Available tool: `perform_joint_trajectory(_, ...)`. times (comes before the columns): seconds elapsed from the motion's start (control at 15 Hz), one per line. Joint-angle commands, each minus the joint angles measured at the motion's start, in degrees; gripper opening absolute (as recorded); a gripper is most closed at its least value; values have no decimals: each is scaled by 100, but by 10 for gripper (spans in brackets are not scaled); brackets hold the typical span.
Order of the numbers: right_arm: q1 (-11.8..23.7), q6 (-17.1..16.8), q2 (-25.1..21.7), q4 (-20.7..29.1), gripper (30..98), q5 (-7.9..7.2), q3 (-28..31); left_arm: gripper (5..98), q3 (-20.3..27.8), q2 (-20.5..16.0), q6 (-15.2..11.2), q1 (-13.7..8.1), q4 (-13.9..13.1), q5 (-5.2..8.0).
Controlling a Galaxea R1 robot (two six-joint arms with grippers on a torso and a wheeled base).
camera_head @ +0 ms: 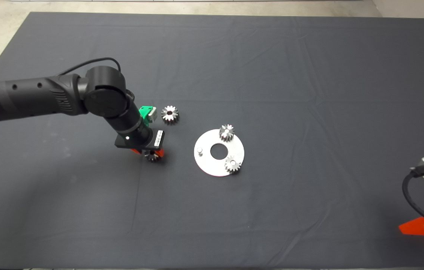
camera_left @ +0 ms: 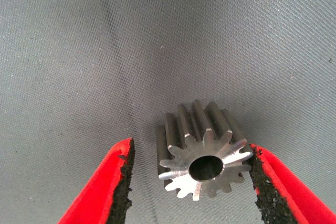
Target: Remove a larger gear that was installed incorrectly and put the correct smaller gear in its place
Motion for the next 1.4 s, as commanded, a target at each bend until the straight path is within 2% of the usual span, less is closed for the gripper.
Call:
perform_joint_trajectory(0.0,74,30,-41,149,888,-285,9,517,66,-5,-28,-60,56,58)
perform_joint_trajectory(0.47,74,-49,-15,158,888,-285,9,426,57,4,-34,-60,56,58)
perform_joint_trajectory(1.07,74,-49,29,158,888,-287,9,381,31,66,-34,-60,56,84)
perform_joint_trajectory(1.33,74,-49,38,167,888,-285,9,356,49,101,-34,-73,47,246)
